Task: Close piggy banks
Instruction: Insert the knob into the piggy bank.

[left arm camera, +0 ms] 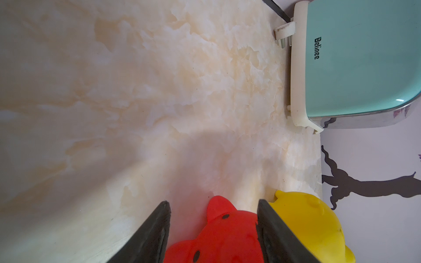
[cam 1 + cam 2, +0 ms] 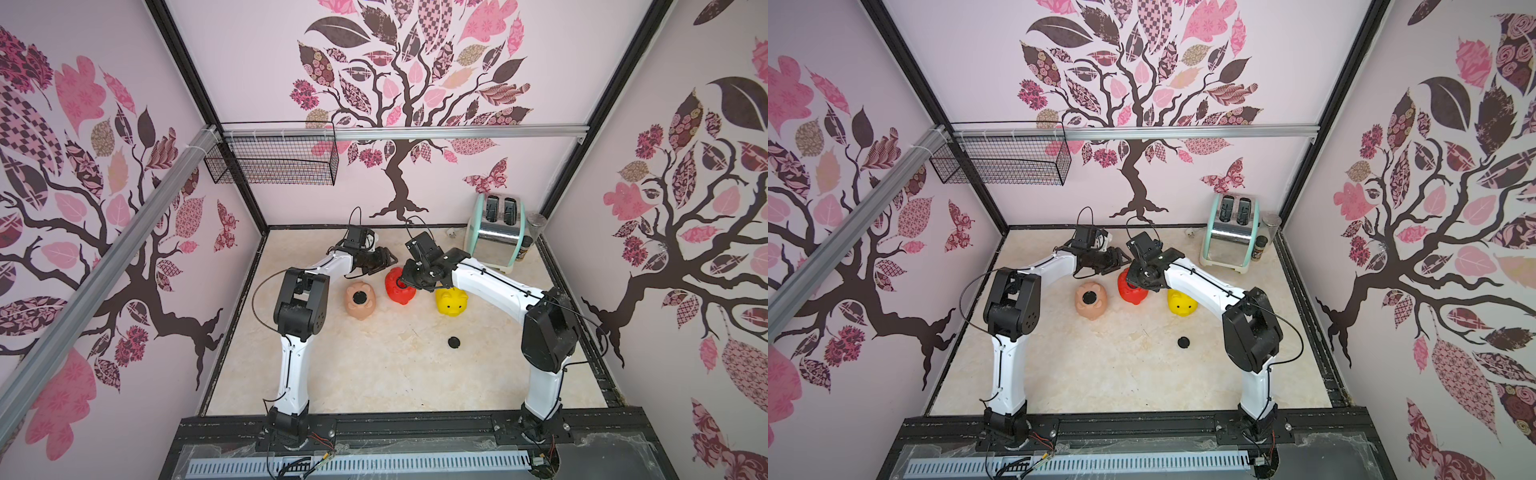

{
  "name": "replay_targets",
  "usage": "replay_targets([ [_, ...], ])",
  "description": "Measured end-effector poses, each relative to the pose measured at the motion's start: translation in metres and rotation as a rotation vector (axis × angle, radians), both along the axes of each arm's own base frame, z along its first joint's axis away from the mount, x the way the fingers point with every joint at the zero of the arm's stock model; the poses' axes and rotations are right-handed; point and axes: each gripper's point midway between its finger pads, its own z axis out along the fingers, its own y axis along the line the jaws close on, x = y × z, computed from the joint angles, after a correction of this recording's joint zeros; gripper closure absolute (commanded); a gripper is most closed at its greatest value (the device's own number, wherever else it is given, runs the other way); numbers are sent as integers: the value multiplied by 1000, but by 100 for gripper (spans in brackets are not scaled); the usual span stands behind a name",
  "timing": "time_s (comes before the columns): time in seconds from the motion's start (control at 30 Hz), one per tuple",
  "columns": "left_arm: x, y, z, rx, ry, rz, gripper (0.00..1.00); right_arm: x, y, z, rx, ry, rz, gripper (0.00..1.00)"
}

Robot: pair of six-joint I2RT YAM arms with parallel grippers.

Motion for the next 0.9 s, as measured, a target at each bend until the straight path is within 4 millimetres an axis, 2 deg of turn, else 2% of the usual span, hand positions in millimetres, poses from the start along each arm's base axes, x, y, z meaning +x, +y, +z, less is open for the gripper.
replay_targets([
  [0.27, 0, 1, 0, -1, 2, 0, 37, 6, 7, -20, -36, 37, -5, 100],
  [0.63, 2, 5, 0, -5, 3, 5, 37, 18, 12, -25, -56, 32, -16, 100],
  [0.9, 2, 7, 1, -12, 5, 4, 37, 18, 11, -27, -81, 28, -19, 100],
])
